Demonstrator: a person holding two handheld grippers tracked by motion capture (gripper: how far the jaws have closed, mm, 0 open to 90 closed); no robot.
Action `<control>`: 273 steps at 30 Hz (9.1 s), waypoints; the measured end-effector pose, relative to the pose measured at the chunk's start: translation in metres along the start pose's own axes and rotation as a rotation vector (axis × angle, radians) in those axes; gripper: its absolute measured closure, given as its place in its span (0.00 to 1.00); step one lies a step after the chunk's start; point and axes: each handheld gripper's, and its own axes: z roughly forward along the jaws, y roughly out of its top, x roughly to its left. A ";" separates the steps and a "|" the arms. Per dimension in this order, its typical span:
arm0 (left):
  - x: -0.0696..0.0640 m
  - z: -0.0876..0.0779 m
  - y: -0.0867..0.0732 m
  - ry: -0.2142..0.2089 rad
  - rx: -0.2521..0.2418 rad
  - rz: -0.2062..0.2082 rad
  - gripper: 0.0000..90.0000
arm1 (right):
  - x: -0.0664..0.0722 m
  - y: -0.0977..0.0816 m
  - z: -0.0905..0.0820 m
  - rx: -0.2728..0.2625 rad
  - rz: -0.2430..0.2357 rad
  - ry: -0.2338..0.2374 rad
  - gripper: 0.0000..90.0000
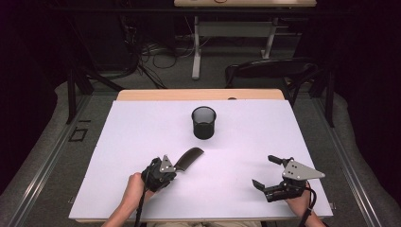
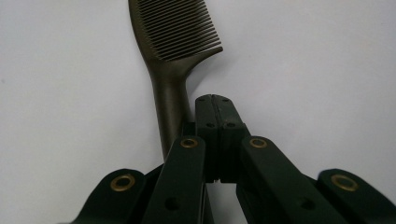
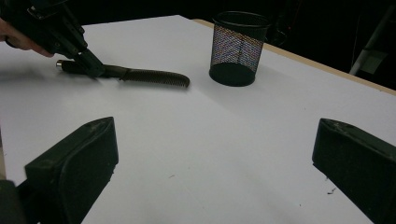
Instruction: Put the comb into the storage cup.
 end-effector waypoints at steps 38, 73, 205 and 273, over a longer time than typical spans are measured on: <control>0.019 -0.003 0.036 0.015 0.177 -0.117 0.20 | 0.001 0.000 0.002 0.007 -0.001 0.001 0.00; 0.029 0.019 0.049 -0.052 0.374 -0.148 0.79 | 0.000 0.000 0.004 0.019 0.001 0.015 0.00; 0.059 -0.039 0.016 0.176 -0.560 -0.296 0.81 | -0.003 -0.001 0.007 0.032 0.017 0.011 0.00; 0.094 -0.034 0.074 0.201 -0.656 -0.292 0.81 | -0.003 -0.002 0.007 0.027 0.025 0.014 0.00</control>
